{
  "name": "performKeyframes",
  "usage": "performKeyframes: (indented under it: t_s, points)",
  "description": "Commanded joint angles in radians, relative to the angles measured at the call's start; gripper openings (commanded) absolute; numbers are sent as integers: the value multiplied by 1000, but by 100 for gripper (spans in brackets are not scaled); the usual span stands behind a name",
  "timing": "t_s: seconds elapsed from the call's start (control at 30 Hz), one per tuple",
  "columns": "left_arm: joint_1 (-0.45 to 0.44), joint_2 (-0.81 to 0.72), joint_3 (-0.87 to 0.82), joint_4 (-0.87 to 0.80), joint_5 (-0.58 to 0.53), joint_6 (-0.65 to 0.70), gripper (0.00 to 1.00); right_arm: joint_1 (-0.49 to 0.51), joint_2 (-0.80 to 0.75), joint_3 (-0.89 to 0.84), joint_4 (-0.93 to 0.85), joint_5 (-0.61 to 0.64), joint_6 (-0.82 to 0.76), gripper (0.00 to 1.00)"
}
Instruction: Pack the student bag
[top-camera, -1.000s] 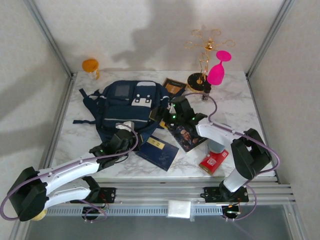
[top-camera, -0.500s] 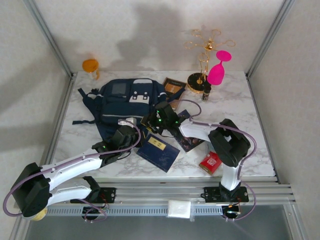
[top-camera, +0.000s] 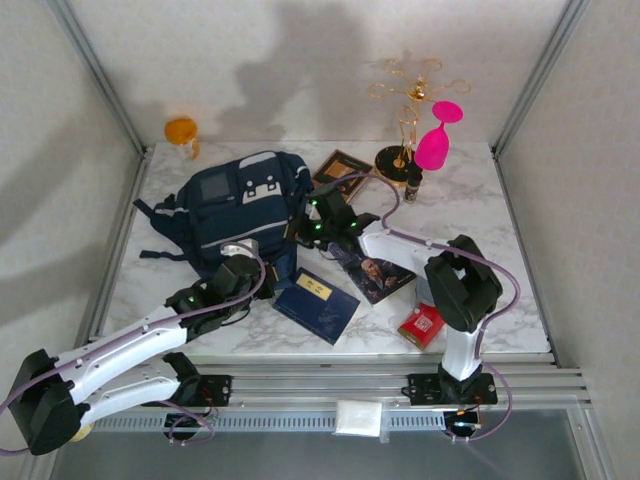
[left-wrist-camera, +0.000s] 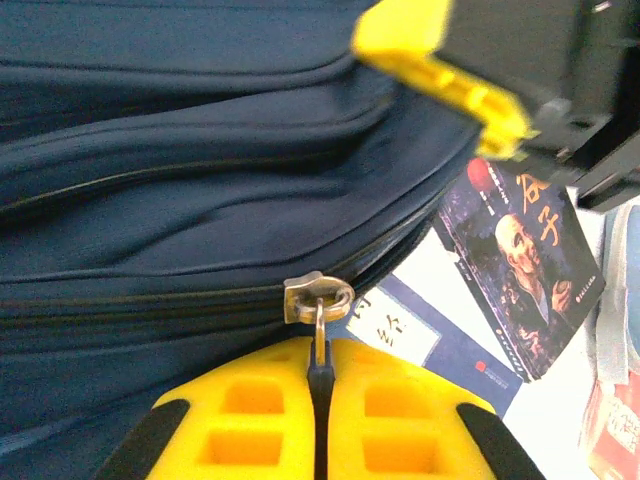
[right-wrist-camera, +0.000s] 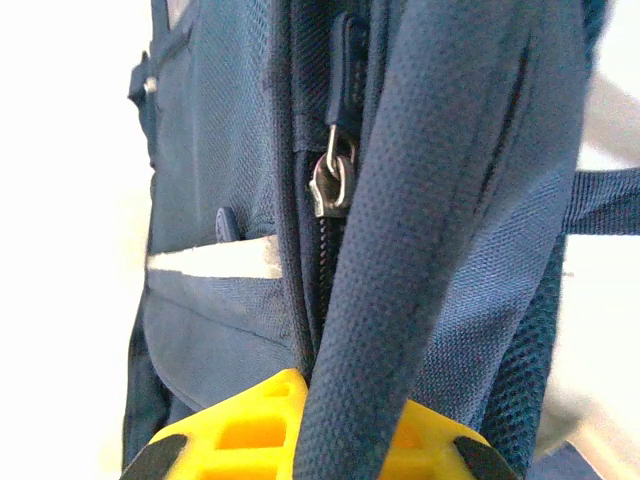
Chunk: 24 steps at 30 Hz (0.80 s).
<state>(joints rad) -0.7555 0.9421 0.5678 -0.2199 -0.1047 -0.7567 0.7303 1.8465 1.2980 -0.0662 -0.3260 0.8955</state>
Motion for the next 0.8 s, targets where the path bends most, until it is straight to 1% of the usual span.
performKeyframes:
  t_s: [0.0, 0.1, 0.17, 0.2, 0.23, 0.27, 0.33, 0.37, 0.43, 0.47, 0.57, 0.6, 0.7, 0.77]
  points:
    - [20, -24, 12, -99, -27, -19, 0, -125, -49, 17, 16, 23, -168, 0]
    - [52, -40, -17, -114, -33, -16, 0, -178, -9, 70, -41, -21, -224, 0]
    - [83, -51, -43, -86, -10, -8, 0, -188, 18, 103, -80, 6, -237, 0]
    - [96, -49, -51, -69, 12, 0, 0, -185, 27, 111, -83, 7, -237, 3]
    - [105, -43, -53, -50, 30, 3, 0, -183, 36, 118, -85, -4, -235, 8]
    - [108, -38, -52, -32, 42, 6, 0, -179, 39, 126, -99, -8, -232, 16]
    - [108, -31, -49, 7, 69, 12, 0, -166, 25, 125, -114, 4, -233, 21]
    - [108, -30, -47, 26, 76, 11, 0, -161, 7, 120, -127, 15, -230, 29]
    - [108, -24, -42, 48, 74, 12, 0, -153, -30, 102, -155, 18, -230, 47]
    - [108, -16, -36, 58, 76, 16, 0, -147, -58, 80, -172, 27, -227, 53]
    - [108, 10, -25, 91, 82, 17, 0, -117, -156, -28, -186, 72, -173, 66]
    - [108, 19, -25, 101, 84, 15, 0, -98, -189, -75, -182, 93, -127, 69]
    - [107, 36, -23, 130, 86, 5, 0, -41, -261, -197, -101, 73, 1, 80]
    - [107, 40, -25, 145, 93, 6, 0, 16, -278, -231, -65, 67, 74, 85]
